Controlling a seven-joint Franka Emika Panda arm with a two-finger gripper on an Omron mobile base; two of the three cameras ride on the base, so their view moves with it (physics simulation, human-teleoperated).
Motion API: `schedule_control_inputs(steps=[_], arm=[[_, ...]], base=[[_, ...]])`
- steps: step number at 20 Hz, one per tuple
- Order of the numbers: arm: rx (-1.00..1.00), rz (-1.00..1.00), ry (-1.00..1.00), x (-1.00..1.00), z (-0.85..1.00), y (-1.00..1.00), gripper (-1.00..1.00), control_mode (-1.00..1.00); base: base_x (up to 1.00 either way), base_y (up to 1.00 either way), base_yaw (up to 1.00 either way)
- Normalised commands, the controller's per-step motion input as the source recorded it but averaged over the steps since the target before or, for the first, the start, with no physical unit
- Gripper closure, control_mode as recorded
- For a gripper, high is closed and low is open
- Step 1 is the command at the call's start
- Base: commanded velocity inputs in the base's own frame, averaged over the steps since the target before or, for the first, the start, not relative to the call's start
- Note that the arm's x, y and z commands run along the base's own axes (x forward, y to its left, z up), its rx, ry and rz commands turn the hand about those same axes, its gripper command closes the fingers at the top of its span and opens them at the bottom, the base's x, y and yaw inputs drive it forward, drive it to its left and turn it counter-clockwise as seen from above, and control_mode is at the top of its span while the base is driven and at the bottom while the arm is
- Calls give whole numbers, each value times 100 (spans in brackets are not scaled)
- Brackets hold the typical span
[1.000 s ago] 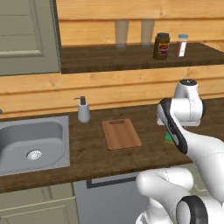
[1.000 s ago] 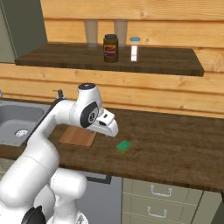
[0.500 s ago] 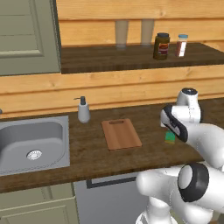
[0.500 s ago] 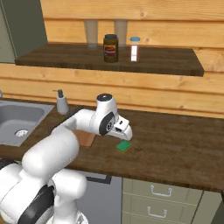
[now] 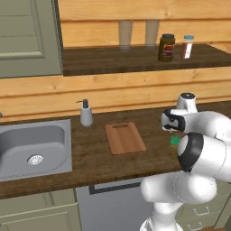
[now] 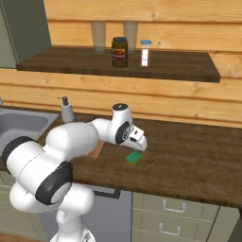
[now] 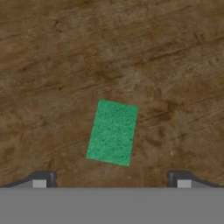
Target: Pick up the sponge from the counter and clean the cutting board by briefly scrubbing or pressing down on the cutting board. Once finished, release the sponge.
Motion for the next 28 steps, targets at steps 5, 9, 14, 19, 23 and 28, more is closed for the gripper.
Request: schedule_control_inputs(steps=[5,9,14,19,23,28], arm=[[0,0,0,8,-26,-18,-100,-100],[0,0,0,0,-24,-11,-100,-100],[0,0,0,4,-28,0,-100,-100],[0,0,0,5,-28,1,-100,-100],[0,0,0,13,-26,1,-100,-100],[0,0,0,17,-18,0,-100,-100]], base=[[0,0,0],[0,0,0],[0,0,0],[0,0,0],[0,0,0],[0,0,0]])
